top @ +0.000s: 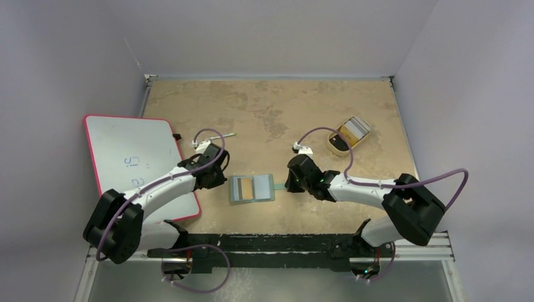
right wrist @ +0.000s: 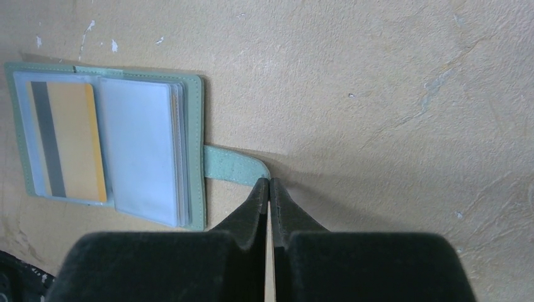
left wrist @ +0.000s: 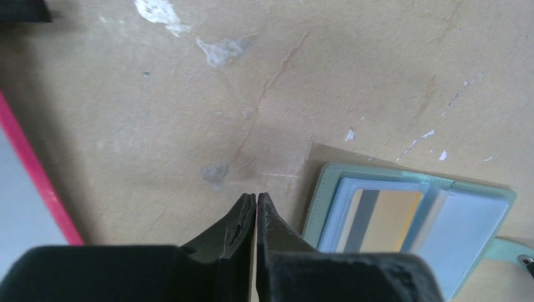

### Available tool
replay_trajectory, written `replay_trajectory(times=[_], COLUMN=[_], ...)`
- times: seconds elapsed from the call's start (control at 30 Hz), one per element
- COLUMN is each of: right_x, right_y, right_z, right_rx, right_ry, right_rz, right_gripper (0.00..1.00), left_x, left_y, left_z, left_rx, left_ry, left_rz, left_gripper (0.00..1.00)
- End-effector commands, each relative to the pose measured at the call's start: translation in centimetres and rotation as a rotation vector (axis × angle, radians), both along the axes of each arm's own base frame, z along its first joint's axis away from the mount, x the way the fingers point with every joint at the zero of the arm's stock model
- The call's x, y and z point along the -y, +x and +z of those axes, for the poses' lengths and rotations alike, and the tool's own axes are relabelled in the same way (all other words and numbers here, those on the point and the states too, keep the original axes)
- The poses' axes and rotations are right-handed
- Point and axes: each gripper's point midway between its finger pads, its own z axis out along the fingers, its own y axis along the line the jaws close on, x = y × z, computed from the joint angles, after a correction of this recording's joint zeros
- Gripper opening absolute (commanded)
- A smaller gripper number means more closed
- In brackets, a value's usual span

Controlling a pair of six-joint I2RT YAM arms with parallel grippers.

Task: Put the credit cards into the card holder
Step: Close the card holder at the center of the board.

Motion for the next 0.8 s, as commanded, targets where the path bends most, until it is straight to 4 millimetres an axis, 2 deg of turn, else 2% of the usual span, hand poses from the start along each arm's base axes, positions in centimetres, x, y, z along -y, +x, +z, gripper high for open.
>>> replay_trajectory(times=[0.0,0.23,0.33,0.4,0.57,0.67,0.77], right_x=[-0.4,-1.1,-1.3,-1.3,-1.8,-2.1,-2.2], right_y=[0.6,0.6,0.7,0.6,0.7,0.9,1.2], right_z=[0.5,0.2,0.3,0.1,0.3,0.5,0.6], right_rx=[0.036,0.022,0.023,0.019,0.018,0.025,0.024], right_ry=[0.026,0.033,0.039,0.037,0.052,0.061,0.046], right_rz=[0.002,0.022,0.027,0.029,0.033,0.042,0.047], right_gripper=[0.00,0.00,0.00,0.00,0.00,0.00,0.00], left_x=[1.7,2.6,3.8,5.4,9.5,11.1,12.0], left_y=[0.0,-1.1,-1.3,-1.0,-0.3,-0.4,-0.5], left_z=[-1.1,-3.3,-3.1,-2.1,3.2,5.9,7.4], left_rx=[-0.020,-0.071,-0.063,-0.025,0.110,0.161,0.196], left_ry=[-0.077,-0.135,-0.210,-0.303,-0.573,-0.689,-0.777], left_rz=[-0.039,-0.052,-0.075,-0.103,-0.196,-0.250,-0.269], left_gripper=[0.00,0.00,0.00,0.00,0.00,0.00,0.00])
